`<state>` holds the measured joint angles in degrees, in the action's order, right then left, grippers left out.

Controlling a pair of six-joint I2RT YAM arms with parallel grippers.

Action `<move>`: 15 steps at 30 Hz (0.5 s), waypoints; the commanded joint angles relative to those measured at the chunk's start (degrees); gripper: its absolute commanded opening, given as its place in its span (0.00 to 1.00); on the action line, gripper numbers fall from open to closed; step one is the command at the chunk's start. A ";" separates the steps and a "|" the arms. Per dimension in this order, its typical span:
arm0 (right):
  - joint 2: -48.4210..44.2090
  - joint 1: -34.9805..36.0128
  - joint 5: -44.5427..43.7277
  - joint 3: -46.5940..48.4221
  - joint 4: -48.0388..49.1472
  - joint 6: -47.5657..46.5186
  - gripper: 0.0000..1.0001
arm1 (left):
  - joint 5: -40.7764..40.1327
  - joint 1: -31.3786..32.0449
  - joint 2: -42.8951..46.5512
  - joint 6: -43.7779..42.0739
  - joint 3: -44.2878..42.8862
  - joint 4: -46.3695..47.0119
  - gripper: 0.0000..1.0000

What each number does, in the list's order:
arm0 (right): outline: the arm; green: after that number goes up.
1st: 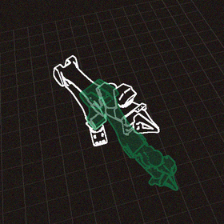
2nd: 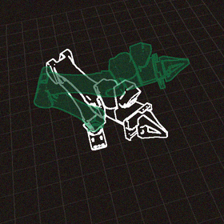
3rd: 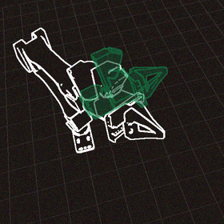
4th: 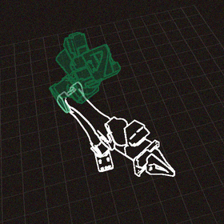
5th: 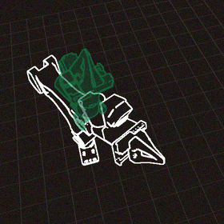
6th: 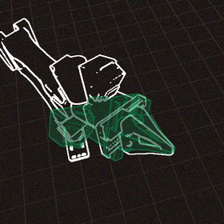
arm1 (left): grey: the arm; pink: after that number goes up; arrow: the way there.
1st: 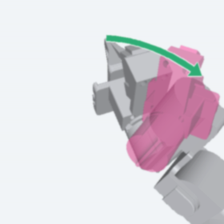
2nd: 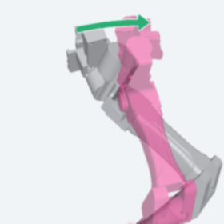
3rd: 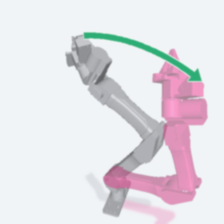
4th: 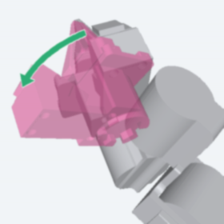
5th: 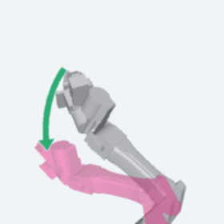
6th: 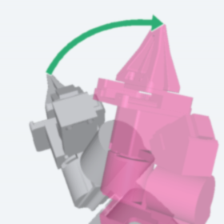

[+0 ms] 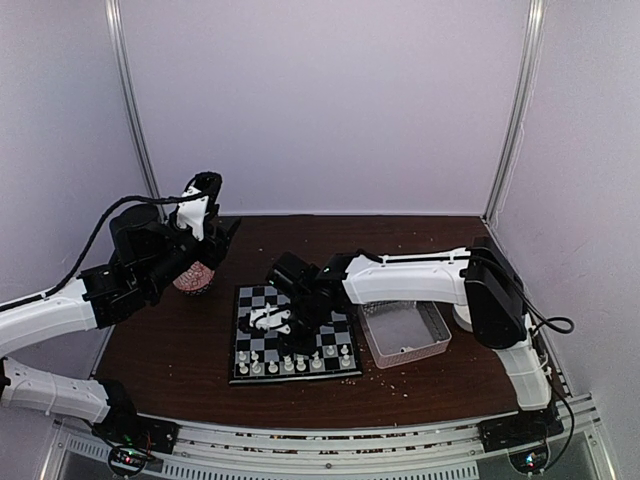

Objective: Set up the chess pieces on the board
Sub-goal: Place the chess piece on the chessboard.

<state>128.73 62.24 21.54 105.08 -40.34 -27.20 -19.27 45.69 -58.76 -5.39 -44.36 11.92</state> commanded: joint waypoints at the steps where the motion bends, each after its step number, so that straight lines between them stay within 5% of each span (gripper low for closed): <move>1: 1.07 0.28 -1.63 0.38 0.83 0.26 0.01 | 0.81 -0.34 0.49 0.82 0.41 1.52 0.49; 15: -0.38 0.18 -1.84 -0.05 0.48 0.40 0.16 | 1.18 -0.34 0.43 0.73 0.41 1.38 0.49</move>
<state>129.03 62.24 20.69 105.08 -39.62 -26.81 -19.03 45.69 -58.76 -5.32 -44.36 11.92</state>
